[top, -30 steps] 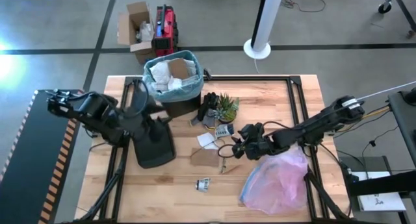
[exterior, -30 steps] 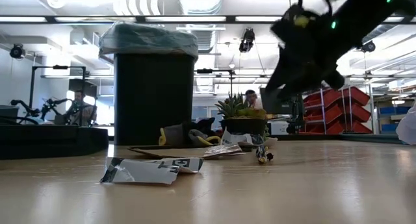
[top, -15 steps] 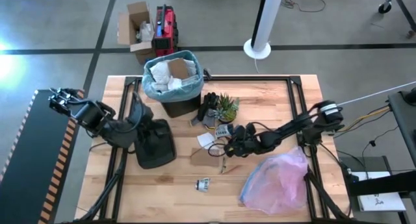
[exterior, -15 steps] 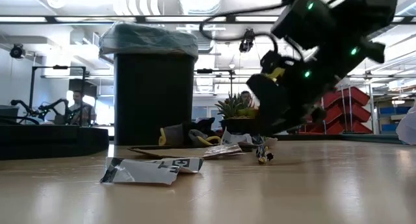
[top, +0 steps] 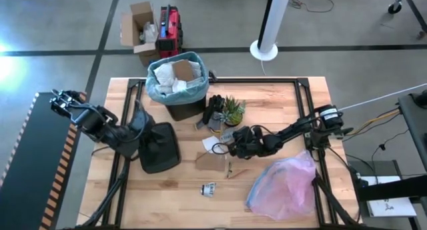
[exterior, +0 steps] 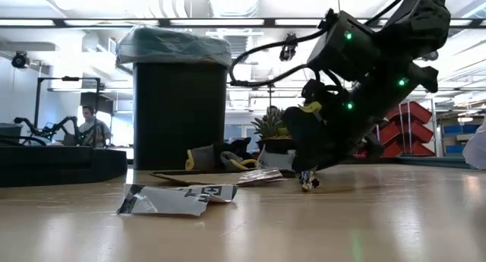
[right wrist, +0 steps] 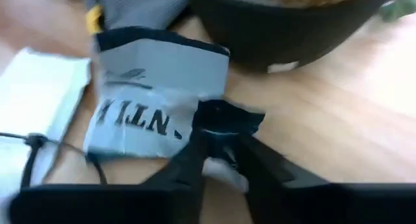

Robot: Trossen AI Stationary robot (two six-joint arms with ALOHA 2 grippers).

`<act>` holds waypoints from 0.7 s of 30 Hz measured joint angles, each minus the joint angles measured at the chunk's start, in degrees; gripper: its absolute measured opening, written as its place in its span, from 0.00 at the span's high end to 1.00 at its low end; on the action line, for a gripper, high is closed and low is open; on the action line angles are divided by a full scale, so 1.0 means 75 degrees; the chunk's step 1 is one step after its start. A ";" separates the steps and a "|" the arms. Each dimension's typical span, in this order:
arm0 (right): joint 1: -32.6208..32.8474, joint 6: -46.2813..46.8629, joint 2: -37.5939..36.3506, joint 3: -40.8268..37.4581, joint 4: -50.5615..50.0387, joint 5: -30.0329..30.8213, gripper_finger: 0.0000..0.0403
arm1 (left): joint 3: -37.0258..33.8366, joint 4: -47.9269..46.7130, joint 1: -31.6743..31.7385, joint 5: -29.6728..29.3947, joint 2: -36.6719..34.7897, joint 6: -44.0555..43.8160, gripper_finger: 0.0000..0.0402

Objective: Place trash/remove bag and relplace
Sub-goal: Put the black paper into the trash bin

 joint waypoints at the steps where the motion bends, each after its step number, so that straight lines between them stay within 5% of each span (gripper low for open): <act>1: 0.0011 -0.0047 -0.0080 -0.0001 -0.0001 -0.0119 0.88 | 0.0000 -0.0150 -0.0039 0.0001 0.0000 -0.0053 0.69; 4: 0.0041 -0.0519 -0.0455 -0.0011 -0.0119 -0.0753 0.98 | 0.0000 -0.0502 -0.0147 0.0000 0.0000 -0.0121 0.72; 12: 0.0210 -0.2056 -0.2061 0.0336 -0.0608 -0.1513 0.99 | -0.0177 -0.0712 -0.0275 -0.0003 -0.0009 -0.0121 0.77; 21: 0.0191 -0.4199 -0.2900 0.2163 -0.0676 -0.1486 1.00 | -0.0402 -0.0708 -0.0280 -0.0009 0.0000 -0.0107 0.80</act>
